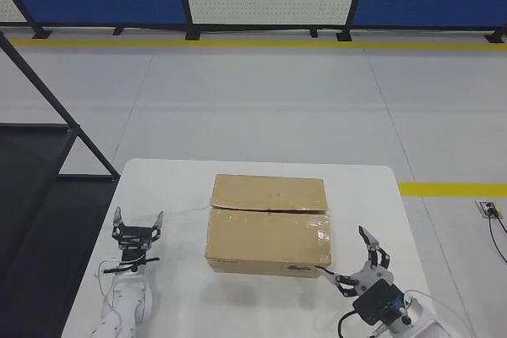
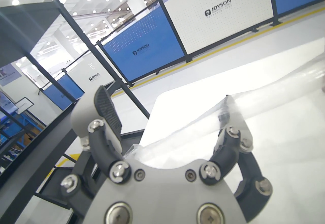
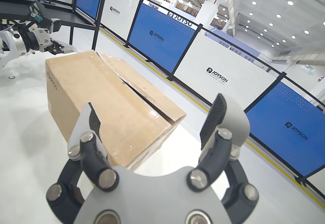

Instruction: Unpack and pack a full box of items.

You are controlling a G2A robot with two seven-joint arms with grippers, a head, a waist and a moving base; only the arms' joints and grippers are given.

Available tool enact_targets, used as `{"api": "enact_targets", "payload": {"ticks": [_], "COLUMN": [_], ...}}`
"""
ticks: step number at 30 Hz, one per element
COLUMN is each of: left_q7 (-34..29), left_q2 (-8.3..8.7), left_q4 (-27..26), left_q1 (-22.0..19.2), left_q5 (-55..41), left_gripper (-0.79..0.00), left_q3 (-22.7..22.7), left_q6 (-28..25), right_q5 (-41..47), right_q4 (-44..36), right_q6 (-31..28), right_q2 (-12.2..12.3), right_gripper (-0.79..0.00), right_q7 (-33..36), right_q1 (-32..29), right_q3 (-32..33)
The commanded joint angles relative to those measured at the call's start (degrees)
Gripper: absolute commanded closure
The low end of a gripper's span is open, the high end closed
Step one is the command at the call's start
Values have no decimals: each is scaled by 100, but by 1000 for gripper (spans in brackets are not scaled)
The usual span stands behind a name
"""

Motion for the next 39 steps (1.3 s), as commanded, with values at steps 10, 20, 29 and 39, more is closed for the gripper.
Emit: {"api": "enact_targets", "payload": {"ticks": [10, 20, 29, 39], "left_q7": [-1373, -1553, -521, 284], "left_q2": [202, 298, 328, 326], "left_q4": [-1250, -1959, -3201, -3816], "left_q1": [1033, 1891, 2955, 3487], "left_q5": [969, 1349, 754, 96], "left_gripper": [-785, -785, -785, -785], "left_q3": [-479, -898, -1485, -1830], "left_q6": [-956, -1301, -1218, -1475], "right_q5": [-1, -31, 1429, 3250], "right_q4": [53, -31, -192, 144], "right_q6": [-48, -156, -1867, -2764], "right_q2": [19, 46, 134, 189], "right_gripper": [-785, -785, -785, -785], "right_q7": [-110, -179, 408, 1808], "right_q1": [-1, 6, 305, 1014], "right_q3": [20, 87, 534, 589]}}
